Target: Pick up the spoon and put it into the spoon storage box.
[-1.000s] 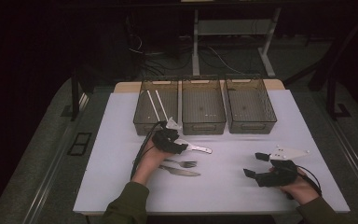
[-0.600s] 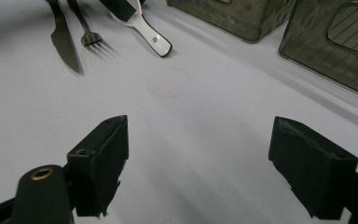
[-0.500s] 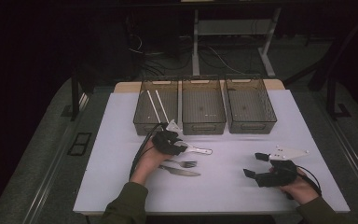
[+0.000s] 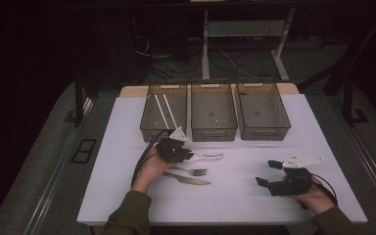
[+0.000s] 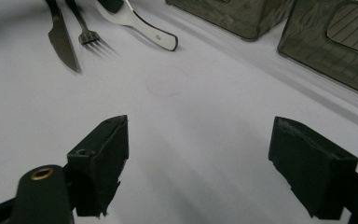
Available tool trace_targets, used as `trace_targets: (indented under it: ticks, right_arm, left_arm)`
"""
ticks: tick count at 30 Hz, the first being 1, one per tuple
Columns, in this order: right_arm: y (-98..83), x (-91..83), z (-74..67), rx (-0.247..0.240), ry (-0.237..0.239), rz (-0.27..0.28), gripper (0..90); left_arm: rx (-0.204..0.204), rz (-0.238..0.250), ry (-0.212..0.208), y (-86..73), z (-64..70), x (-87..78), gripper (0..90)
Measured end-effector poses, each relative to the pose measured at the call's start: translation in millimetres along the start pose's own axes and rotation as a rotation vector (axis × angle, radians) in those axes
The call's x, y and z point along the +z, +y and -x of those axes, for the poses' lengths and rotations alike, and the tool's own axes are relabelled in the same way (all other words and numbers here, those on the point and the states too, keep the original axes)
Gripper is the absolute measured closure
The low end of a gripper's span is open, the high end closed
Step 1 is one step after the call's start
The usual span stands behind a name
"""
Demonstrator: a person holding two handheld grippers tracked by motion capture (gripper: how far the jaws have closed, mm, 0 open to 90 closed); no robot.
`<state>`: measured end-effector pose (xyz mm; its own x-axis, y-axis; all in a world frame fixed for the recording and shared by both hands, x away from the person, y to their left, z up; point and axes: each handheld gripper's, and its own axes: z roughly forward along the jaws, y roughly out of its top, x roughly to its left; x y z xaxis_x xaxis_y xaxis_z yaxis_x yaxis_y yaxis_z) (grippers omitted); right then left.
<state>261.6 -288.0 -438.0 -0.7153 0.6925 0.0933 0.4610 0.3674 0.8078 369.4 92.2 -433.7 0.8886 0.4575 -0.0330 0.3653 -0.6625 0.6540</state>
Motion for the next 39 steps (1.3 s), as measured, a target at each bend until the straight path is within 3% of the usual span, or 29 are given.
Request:
trace_targets:
  ticks: [4, 10, 19, 24, 30, 32, 39]
  right_arm:
    - [0.0, -0.4, 0.1, 0.001, -0.001, 0.002, 19.9]
    - [0.0, -0.5, -0.4, 0.001, 0.003, 0.004, 19.9]
    - [0.1, 0.0, -1.4, -0.007, 0.006, 0.004, 19.7]
    - [-1.1, 3.6, -3.2, -0.003, 0.020, -0.009, 11.1]
    - [-1.4, 4.4, -4.1, 0.030, 0.012, 0.000, 10.3]
    - [-1.5, 4.8, -4.1, 0.041, 0.021, -0.001, 2.0]
    - [-2.7, 7.1, -4.7, 0.044, 0.025, -0.024, 1.4]
  left_arm:
    - [0.024, -0.002, 0.007, 0.8, -1.7, -0.6, 81.1]
    - [0.001, 0.010, -0.003, 1.1, 1.0, -1.4, 81.3]
    - [0.012, 0.065, 0.007, 5.6, 4.9, -14.2, 81.3]
    - [0.011, 0.085, 0.011, 7.6, 7.0, -19.0, 81.3]
    - [0.003, 0.106, 0.003, 9.9, 7.1, -25.1, 81.3]
    - [0.000, 0.112, 0.005, 10.5, 7.1, -26.9, 81.3]
    - [-0.008, 0.139, 0.006, 15.8, 6.7, -33.4, 81.3]
